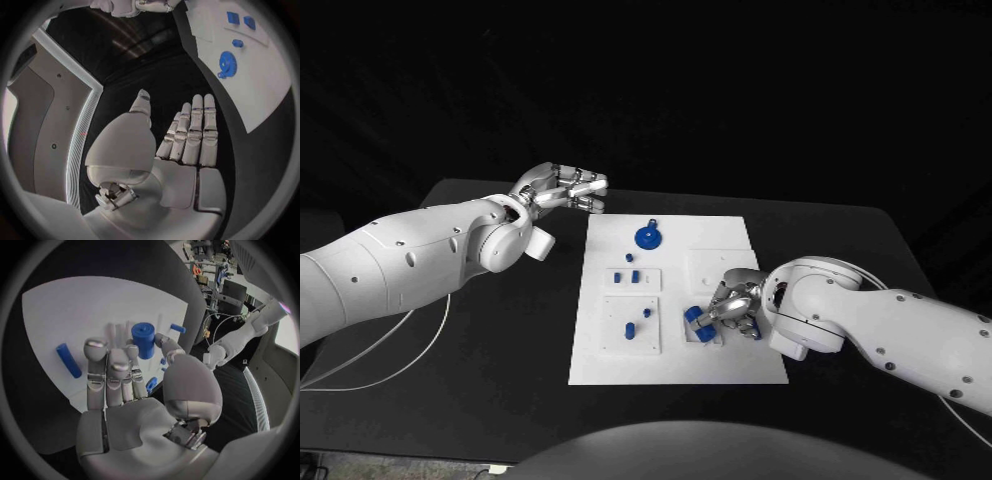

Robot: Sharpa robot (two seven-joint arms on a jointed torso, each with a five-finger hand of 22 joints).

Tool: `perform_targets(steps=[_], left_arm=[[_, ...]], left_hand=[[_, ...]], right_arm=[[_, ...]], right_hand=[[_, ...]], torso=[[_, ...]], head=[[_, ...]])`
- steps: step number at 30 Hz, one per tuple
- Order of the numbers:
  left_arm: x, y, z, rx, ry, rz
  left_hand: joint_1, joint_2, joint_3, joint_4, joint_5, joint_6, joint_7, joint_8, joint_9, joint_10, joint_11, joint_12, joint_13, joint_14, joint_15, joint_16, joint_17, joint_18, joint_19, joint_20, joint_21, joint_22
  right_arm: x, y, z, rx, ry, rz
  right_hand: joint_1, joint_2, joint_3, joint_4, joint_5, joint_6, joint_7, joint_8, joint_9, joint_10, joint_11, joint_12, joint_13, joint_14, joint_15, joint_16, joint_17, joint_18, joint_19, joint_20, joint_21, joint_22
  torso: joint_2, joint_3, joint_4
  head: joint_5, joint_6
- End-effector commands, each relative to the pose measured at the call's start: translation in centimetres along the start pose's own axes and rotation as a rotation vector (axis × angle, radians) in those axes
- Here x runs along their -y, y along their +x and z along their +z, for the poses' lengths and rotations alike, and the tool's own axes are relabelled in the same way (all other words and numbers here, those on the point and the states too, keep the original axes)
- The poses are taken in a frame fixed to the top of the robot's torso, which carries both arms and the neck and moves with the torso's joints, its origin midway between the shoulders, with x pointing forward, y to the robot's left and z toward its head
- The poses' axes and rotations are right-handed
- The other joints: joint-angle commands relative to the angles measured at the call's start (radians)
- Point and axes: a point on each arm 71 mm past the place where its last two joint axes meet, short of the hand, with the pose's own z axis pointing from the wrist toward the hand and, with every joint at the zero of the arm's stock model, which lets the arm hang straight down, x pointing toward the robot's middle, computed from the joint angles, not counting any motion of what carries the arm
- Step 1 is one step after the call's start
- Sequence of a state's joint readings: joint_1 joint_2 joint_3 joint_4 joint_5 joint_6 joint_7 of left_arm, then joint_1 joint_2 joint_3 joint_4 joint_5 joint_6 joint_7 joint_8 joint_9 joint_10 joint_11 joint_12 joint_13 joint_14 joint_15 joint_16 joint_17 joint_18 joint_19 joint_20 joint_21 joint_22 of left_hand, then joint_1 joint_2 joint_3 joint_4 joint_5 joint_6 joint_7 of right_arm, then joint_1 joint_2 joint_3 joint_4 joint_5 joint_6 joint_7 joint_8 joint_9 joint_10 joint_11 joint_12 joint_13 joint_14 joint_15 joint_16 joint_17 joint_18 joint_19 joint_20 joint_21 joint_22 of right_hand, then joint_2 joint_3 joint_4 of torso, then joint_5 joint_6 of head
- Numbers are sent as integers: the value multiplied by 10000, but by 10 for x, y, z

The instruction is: Assemble the parts on the task board

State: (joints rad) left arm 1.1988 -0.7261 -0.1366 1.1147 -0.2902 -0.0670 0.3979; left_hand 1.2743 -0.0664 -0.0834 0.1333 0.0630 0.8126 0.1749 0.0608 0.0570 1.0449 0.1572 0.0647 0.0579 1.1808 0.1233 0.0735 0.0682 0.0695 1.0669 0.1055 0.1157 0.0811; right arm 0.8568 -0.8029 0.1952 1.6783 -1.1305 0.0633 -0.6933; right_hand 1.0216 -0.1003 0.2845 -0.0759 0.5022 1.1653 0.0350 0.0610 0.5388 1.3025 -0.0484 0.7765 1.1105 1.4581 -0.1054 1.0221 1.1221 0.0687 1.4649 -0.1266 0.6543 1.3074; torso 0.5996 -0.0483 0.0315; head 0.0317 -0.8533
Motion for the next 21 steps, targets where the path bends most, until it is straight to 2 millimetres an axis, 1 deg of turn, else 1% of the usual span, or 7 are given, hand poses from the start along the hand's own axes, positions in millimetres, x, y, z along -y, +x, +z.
perform_targets(steps=[1,4,8,11,17,19,21], left_arm=[[0,3,0,-154,52,-128],[0,3,1,-174,47,-127],[0,3,1,-189,36,-117],[0,3,0,-203,24,-110],[0,4,0,-250,26,-87],[0,4,0,-261,29,-82],[0,4,0,-265,29,-78]], left_hand=[[-74,45,-20,-70,25,-22,15,-46,-13,-76,-12,1,12,-95,9,-24,14,8,-3,48,-48,-10],[-80,46,-17,-63,17,-37,18,-48,-14,-85,-8,-1,11,-106,12,-26,14,9,-6,50,-51,-10],[-80,45,-13,-58,17,-45,22,-49,-15,-100,-4,-1,12,-117,17,-26,13,9,-13,54,-55,-12],[-72,42,-6,-55,23,-39,19,-47,-14,-108,-2,0,11,-131,20,-27,13,8,-24,59,-62,-14],[-51,62,3,-74,92,-19,18,-45,-13,-123,3,-1,11,-148,27,-29,13,8,-35,64,-70,-16],[-61,75,-8,-85,89,-35,20,-48,-14,-126,5,2,12,-158,29,-27,13,9,-39,68,-74,-16],[-61,75,-8,-85,89,-35,20,-48,-14,-126,5,2,12,-158,29,-27,13,9,-39,68,-74,-16]], right_arm=[[6,6,1,-309,711,-307],[5,6,2,-311,698,-305],[5,6,2,-284,691,-266],[4,6,2,-305,685,-243],[4,8,2,-390,649,-203],[3,9,2,-413,628,-187],[3,9,1,-439,607,-176]], right_hand=[[282,64,458,-345,-395,42,-105,25,-59,162,-75,13,-9,-1,-40,-11,3,-124,520,-48,-36,714],[345,-25,365,-77,-782,54,-103,23,-143,170,-68,2,-26,-5,-34,-34,-7,-124,520,-44,-45,712],[253,-89,124,515,-2825,71,-80,26,-184,203,-36,-2,-46,-1,-9,-50,-14,-116,524,-25,-63,706],[229,-349,95,1195,-4380,77,-43,31,-164,210,-1,-2,-58,-2,17,-62,-19,-98,524,-2,-80,701],[-70,-911,-336,2429,-4537,42,-26,31,-145,212,17,-15,-63,-5,11,-74,-6,-92,525,-11,-95,700],[343,-805,-1287,3123,-4531,27,-42,36,-169,221,5,-32,-49,-2,6,-86,19,-109,525,-26,-97,701],[368,-775,-1750,3454,-4533,10,-27,35,-184,221,14,-53,-46,1,3,-93,33,-113,527,-28,-97,703]], torso=[[12,-3,-5],[4,-9,8],[1,-9,12],[0,-10,13],[4,-11,13],[6,-9,13],[7,-9,11]], head=[[-22,8],[-12,11],[-17,1],[-16,-6],[-19,-2],[-22,1],[-17,0]])
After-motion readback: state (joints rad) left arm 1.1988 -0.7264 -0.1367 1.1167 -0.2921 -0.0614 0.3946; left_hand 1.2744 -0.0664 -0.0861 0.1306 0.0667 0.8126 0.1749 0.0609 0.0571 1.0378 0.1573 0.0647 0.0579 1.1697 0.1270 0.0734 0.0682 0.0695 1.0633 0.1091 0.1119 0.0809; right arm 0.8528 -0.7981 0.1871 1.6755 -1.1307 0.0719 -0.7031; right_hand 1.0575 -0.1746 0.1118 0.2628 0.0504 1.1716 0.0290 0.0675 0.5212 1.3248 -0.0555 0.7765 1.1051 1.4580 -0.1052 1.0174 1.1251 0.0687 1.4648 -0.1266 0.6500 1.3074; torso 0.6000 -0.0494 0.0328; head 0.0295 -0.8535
